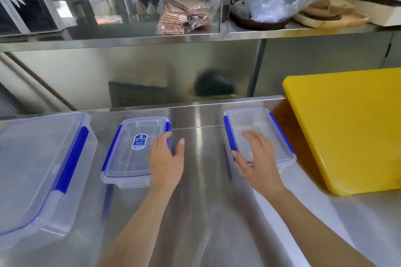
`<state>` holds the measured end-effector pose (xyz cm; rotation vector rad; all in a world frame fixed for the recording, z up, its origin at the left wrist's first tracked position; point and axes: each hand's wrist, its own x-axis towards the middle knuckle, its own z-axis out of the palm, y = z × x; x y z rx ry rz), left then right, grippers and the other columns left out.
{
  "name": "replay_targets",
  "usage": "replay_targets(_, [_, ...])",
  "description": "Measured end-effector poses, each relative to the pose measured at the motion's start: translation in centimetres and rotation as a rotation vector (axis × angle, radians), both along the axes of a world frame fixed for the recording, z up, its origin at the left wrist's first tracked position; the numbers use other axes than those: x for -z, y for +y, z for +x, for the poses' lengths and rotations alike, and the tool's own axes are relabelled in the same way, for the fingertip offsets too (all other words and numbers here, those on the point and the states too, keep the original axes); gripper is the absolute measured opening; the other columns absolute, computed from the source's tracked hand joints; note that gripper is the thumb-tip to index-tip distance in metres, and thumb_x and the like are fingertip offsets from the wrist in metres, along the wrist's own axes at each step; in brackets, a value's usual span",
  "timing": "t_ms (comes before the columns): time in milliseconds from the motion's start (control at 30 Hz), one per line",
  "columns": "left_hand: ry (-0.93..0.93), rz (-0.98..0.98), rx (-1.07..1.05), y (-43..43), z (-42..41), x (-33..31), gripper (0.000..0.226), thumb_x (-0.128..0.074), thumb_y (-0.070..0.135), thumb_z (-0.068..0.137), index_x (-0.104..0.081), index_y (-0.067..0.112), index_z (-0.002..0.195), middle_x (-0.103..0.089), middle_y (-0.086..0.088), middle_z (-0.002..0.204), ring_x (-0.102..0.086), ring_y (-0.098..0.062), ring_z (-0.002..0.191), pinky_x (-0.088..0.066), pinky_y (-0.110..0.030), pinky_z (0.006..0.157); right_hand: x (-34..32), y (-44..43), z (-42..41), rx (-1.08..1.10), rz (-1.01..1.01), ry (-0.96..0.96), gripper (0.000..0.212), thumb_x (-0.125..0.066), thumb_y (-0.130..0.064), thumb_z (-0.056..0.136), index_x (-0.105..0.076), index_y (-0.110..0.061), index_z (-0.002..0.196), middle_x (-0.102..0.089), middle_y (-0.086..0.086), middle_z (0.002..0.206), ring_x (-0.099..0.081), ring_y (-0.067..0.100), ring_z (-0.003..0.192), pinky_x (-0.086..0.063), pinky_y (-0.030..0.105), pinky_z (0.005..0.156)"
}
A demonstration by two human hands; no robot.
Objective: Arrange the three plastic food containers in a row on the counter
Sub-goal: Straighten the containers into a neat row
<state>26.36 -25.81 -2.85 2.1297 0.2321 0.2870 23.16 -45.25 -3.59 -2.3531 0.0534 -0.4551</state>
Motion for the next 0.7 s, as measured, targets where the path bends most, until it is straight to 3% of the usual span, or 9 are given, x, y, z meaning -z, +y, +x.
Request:
replay_targets(67, [0.028, 0.055, -0.183, 4.6, 0.8, 0.1, 0.044, -0.057, 0.028, 0.091, -0.048, 0.008, 0.128, -0.055, -0.012, 0.129, -0.052, -0.031, 0.119, -0.043, -0.045, 0.101, 0.4, 3.8, 0.8, -0.171, -0.013, 0.064, 0.058, -0.058, -0.040, 0.084, -0.046, -0.009, 0.132, -0.048, 0.010, 0.137, -0.044, 0.024, 0.126, -0.039, 0.042, 0.107])
replay_targets(133, [0.127, 0.141, -0.289, 8.9, 1.2, 0.4, 0.055, -0.059, 0.032, 0.089, -0.042, 0.005, 0.133, -0.049, -0.018, 0.135, -0.046, -0.037, 0.124, -0.038, -0.051, 0.105, 0.7, 7.5, 1.5, -0.306, 0.067, 0.191, 0.068, -0.062, -0.039, 0.084, -0.032, -0.016, 0.141, -0.033, 0.002, 0.148, -0.033, 0.016, 0.135, -0.030, 0.033, 0.113])
replay_targets(233, [0.274, 0.161, -0.299, 13.1, 0.9, 1.0, 0.073, -0.057, 0.041, 0.088, -0.025, 0.009, 0.145, -0.032, -0.017, 0.151, -0.030, -0.036, 0.138, -0.027, -0.052, 0.111, 0.9, 12.1, 2.5, -0.446, 0.199, 0.355, 0.083, -0.067, -0.037, 0.081, -0.016, -0.027, 0.145, -0.023, -0.006, 0.150, -0.029, 0.004, 0.132, -0.027, 0.023, 0.103])
replay_targets(300, [0.293, 0.075, -0.260, 14.4, 0.6, 1.8, 0.075, -0.058, 0.039, 0.088, -0.022, 0.011, 0.147, -0.030, -0.014, 0.153, -0.028, -0.034, 0.140, -0.026, -0.050, 0.112, 1.1, 14.2, 3.0, -0.504, 0.271, 0.394, 0.086, -0.071, -0.036, 0.076, -0.017, -0.032, 0.143, -0.026, -0.007, 0.147, -0.030, 0.003, 0.131, -0.028, 0.025, 0.108])
replay_targets(433, [0.268, -0.127, -0.123, 13.7, -0.1, 3.0, 0.042, -0.048, 0.034, 0.094, -0.048, 0.015, 0.132, -0.060, -0.012, 0.124, -0.058, -0.030, 0.113, -0.046, -0.043, 0.096, 2.3, 16.0, 4.1, -0.483, 0.272, 0.451, 0.101, -0.074, -0.045, 0.065, -0.014, -0.034, 0.145, -0.024, -0.003, 0.148, -0.032, 0.013, 0.135, -0.034, 0.039, 0.112])
replay_targets(500, [0.234, -0.168, -0.102, 12.6, -0.3, 3.4, 0.038, -0.046, 0.036, 0.094, -0.050, 0.019, 0.128, -0.063, -0.007, 0.116, -0.061, -0.026, 0.106, -0.049, -0.044, 0.095, 2.7, 15.7, 4.3, -0.449, 0.256, 0.453, 0.104, -0.073, -0.051, 0.060, -0.014, -0.035, 0.144, -0.020, -0.002, 0.149, -0.029, 0.017, 0.137, -0.036, 0.044, 0.110])
replay_targets(600, [0.222, -0.180, -0.104, 11.0, -0.3, 3.8, 0.036, -0.046, 0.039, 0.092, -0.051, 0.021, 0.123, -0.062, -0.005, 0.113, -0.061, -0.025, 0.103, -0.050, -0.048, 0.093, 2.5, 14.1, 4.3, -0.420, 0.246, 0.402, 0.092, -0.078, -0.039, 0.065, -0.027, -0.032, 0.141, -0.032, -0.007, 0.137, -0.037, 0.011, 0.126, -0.040, 0.032, 0.105])
replay_targets(700, [0.236, -0.126, -0.104, 9.4, -0.2, 3.9, 0.040, -0.045, 0.039, 0.093, -0.048, 0.018, 0.126, -0.059, -0.007, 0.116, -0.060, -0.027, 0.105, -0.051, -0.048, 0.093, 2.6, 12.3, 4.1, -0.406, 0.231, 0.361, 0.085, -0.078, -0.033, 0.069, -0.029, -0.031, 0.140, -0.032, -0.015, 0.124, -0.037, 0.005, 0.118, -0.036, 0.022, 0.097])
